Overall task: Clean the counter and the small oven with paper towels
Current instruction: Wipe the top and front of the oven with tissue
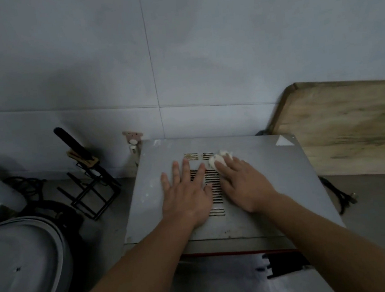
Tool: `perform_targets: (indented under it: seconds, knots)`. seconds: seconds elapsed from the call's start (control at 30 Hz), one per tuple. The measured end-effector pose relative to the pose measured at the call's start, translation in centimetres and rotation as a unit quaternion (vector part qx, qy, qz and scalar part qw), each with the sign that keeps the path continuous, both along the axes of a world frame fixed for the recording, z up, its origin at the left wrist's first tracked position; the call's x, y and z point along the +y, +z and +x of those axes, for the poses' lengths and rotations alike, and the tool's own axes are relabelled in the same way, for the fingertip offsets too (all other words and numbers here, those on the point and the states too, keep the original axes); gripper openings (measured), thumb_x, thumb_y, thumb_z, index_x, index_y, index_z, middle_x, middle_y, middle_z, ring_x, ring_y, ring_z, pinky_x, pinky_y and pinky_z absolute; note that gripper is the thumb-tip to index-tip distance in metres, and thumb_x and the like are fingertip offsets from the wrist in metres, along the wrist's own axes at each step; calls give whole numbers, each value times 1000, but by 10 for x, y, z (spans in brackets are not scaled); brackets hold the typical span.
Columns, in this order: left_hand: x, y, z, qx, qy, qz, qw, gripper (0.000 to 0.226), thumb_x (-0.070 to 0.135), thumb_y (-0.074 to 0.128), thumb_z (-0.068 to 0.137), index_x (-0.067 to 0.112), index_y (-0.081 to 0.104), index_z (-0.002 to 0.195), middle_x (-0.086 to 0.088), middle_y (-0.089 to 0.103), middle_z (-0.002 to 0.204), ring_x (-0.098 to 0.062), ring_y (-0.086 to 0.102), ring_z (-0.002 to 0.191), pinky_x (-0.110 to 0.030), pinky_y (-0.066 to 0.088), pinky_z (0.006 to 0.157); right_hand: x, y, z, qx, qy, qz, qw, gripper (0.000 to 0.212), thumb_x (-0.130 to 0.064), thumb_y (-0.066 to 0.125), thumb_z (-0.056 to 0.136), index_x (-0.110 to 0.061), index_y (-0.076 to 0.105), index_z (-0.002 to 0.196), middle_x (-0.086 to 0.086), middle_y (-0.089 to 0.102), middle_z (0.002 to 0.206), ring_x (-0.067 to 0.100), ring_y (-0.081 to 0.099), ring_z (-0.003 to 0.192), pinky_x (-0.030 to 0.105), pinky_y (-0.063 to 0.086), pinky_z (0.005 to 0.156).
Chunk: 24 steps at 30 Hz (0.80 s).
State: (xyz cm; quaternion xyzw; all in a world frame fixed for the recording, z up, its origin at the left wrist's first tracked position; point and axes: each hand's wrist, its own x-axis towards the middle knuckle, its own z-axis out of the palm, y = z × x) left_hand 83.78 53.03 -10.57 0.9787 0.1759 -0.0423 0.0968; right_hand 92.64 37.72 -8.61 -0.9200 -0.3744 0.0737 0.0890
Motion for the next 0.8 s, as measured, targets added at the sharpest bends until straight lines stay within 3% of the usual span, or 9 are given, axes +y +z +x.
perform_targets:
  seconds: [0.23,0.37,0.4,0.5,0.67,0.8]
  knots:
    - [1,-1,-2,-8,-7,-4,1000,63,57,10,100,38,-5,158,-2,-18,167,-25,-23,151,-52,-10,122,-74,-6,-111,30,3,1,1000,60,-53,21,97,-43,4,154,-14,-14,160,6,-11,150,26,-6,121]
    - [2,-4,-1,-5,-14,-10,1000,63,56,9,100,36,-6,159,-3,-18,166,-23,-23,151,-50,-11,122,-86,-8,-153,19,-14,-23,999,63,-54,36,96,-38,20,155,-6,16,163,14,17,150,34,16,123]
    - [1,-4,-1,-5,-14,-10,1000,63,55,9,100,36,-6,159,-3,-18,167,-23,-23,151,-50,-10,122,-84,-7,-156,21,-18,-21,999,62,-54,36,97,-37,22,155,-5,17,162,15,18,149,32,13,123]
    - [1,-5,0,-8,-16,-6,1000,64,55,9,100,35,-6,159,-3,-17,167,-24,-22,152,-50,-9,122,-69,2,-149,40,-22,0,999,58,-53,21,99,-37,19,155,-8,7,163,11,2,151,26,-4,121]
    - [1,-4,-1,-7,-17,-2,1000,63,54,10,101,34,-6,159,-4,-17,167,-25,-21,152,-51,-9,122,-28,-1,-107,13,-47,-3,999,67,-52,7,93,-30,20,155,2,15,164,20,9,152,33,7,122]
    - [2,-3,-1,-10,-16,-2,1000,62,53,11,101,35,-4,159,-3,-15,167,-25,-19,152,-52,-8,122,-12,0,-73,4,-64,-16,998,67,-49,11,93,-26,24,155,5,20,163,23,17,150,38,18,122]
